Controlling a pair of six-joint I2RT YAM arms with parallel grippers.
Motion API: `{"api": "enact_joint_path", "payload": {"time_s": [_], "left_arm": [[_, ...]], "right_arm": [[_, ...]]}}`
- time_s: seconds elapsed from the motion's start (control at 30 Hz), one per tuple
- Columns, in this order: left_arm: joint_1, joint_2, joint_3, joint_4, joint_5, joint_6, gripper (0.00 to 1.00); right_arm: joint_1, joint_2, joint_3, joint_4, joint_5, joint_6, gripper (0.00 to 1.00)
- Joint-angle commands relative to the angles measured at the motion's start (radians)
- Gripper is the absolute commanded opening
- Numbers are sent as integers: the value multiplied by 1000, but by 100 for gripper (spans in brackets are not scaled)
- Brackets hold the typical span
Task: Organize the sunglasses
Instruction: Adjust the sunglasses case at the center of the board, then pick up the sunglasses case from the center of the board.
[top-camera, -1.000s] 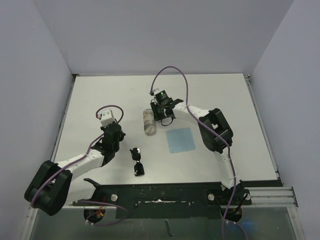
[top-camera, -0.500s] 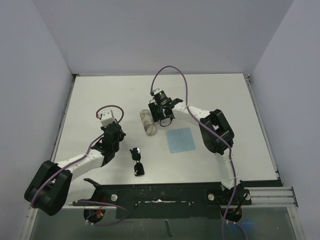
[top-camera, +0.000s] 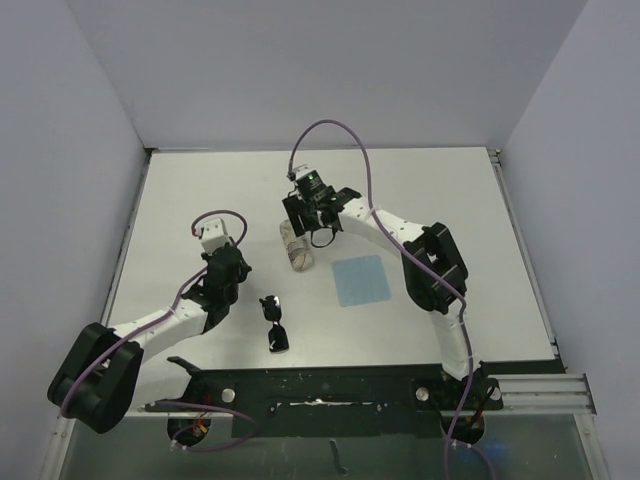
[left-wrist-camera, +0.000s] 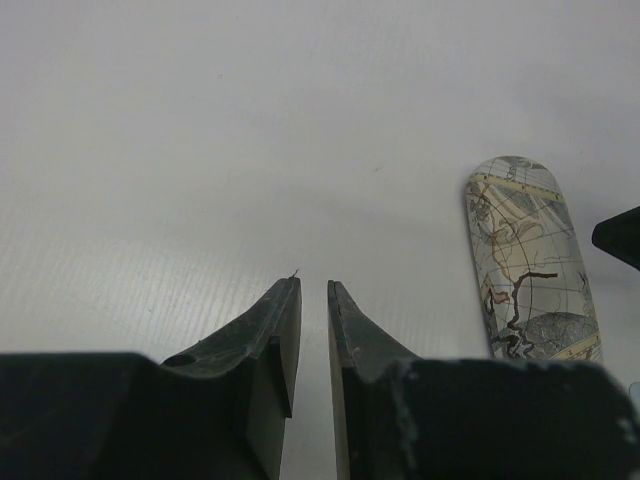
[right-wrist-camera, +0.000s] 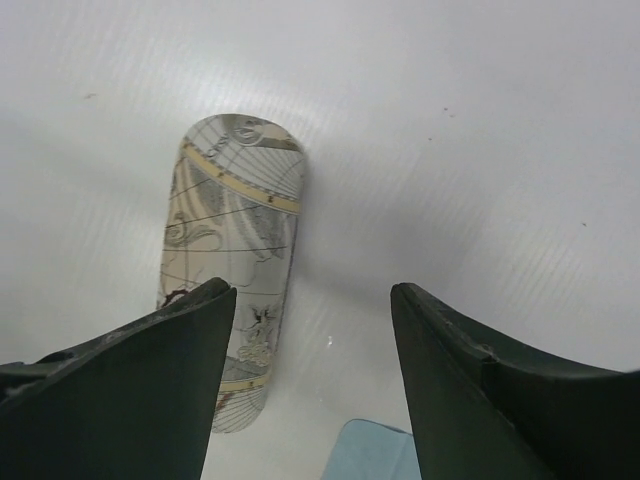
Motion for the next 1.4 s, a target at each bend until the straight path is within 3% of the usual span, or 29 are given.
{"api": "enact_joint_path", "payload": {"time_s": [0.0, 0.57, 1.37], "left_arm": [[5, -21, 7, 40, 13, -6, 17], [3, -40, 3, 34, 19, -9, 18], [4, -46, 1, 32, 26, -15, 18]], "right_arm": [[43, -47, 59, -33, -24, -22, 67], [86, 61, 141, -78, -38, -20, 79], [92, 206, 295, -191, -50, -34, 78]]}}
